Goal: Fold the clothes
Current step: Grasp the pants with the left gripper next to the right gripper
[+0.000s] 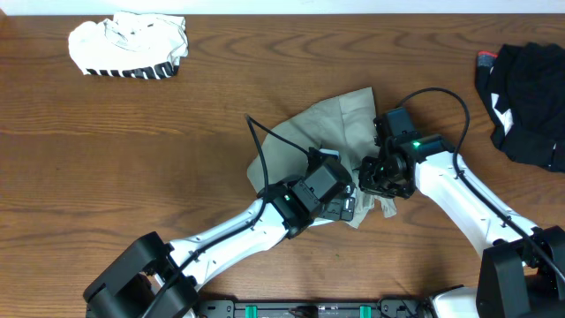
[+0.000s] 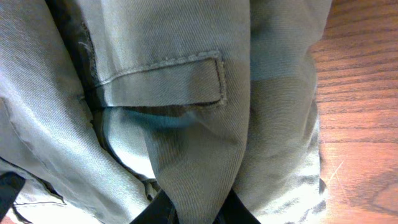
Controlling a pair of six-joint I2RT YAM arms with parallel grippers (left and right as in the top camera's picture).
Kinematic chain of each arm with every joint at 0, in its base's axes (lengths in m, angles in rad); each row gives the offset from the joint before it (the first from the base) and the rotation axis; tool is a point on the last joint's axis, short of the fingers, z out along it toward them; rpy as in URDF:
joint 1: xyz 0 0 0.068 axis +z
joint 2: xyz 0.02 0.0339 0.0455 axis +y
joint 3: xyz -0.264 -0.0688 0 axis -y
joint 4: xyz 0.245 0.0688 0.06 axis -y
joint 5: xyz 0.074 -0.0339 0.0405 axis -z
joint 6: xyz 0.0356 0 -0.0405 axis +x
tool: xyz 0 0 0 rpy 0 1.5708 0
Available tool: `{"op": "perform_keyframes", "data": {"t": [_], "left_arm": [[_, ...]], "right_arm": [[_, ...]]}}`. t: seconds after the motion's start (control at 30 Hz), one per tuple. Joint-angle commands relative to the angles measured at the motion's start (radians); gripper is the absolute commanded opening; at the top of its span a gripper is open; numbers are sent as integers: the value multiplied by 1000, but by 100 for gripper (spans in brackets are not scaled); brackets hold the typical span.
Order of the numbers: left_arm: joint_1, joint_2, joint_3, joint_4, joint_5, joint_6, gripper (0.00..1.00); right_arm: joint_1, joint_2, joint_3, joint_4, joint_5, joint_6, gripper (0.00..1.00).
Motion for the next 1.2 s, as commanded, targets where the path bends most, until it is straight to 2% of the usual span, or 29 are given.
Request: {"op": "perform_keyframes", "data": {"t": [0.0, 0.1, 0.47, 0.8, 0.9, 1.03, 1.17], "left_arm": [[-19, 3, 24, -3, -42, -37, 98], [-31, 3, 24, -14, -87, -76, 98], [-39, 4, 24, -7, -89, -123, 98], [-60, 11, 24, 13, -100, -180, 98], [-60, 30, 24, 28, -99, -180, 98], [-60, 49, 24, 49, -79, -202, 98], [-60, 48, 44, 65, -58, -202, 98]], "right_arm": [[-15, -17, -7, 6, -1, 2, 14], [-15, -17, -7, 6, -1, 1, 14], [-17, -17, -7, 10, -1, 2, 14], [-107, -18, -7, 10, -16, 16, 13], [-117, -18, -7, 20, -62, -18, 14], [-116, -18, -7, 21, -76, -26, 17], [-116, -18, -7, 21, -76, -30, 34]]}}
